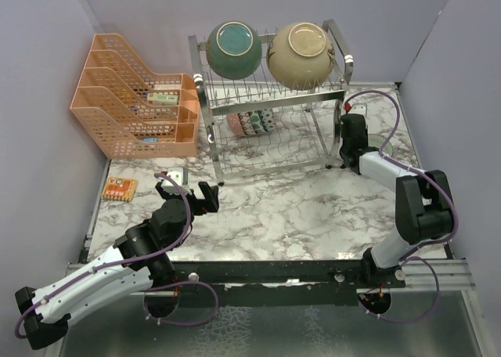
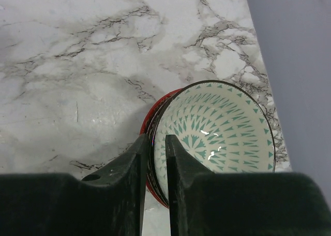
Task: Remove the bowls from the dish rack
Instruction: Place the bowl with the bowl.
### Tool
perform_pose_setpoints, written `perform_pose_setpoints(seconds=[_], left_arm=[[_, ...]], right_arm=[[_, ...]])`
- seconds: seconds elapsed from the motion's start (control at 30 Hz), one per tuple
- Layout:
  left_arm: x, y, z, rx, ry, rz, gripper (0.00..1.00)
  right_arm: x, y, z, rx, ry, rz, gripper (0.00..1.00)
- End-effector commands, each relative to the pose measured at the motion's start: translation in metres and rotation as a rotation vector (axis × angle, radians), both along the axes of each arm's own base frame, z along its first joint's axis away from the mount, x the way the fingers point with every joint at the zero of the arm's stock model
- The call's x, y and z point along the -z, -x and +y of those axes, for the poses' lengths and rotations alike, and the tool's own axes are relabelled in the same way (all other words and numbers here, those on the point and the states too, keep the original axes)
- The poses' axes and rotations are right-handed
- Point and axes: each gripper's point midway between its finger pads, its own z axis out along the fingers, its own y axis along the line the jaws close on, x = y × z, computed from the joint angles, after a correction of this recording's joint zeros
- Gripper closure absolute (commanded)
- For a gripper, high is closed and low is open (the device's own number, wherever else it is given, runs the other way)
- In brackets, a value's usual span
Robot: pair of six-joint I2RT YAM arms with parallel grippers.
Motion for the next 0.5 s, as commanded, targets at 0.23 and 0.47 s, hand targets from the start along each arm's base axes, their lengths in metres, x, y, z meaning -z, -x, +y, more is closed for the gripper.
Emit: perform_pose_setpoints(seconds=[0.23,0.47], left_arm=[[-0.005,0.000,-0.001,0.004,0.014,-0.014,0.06],[-0.006,-0.001,-0.003,0.002,0.020,-0.011,0.05]], right_arm=[[-0.024,0.005,0.008,-0.017,-0.063,-0.065,0.70],[-0.067,0.026,0.031,-0.087,-0.267,-0.221,0.69]])
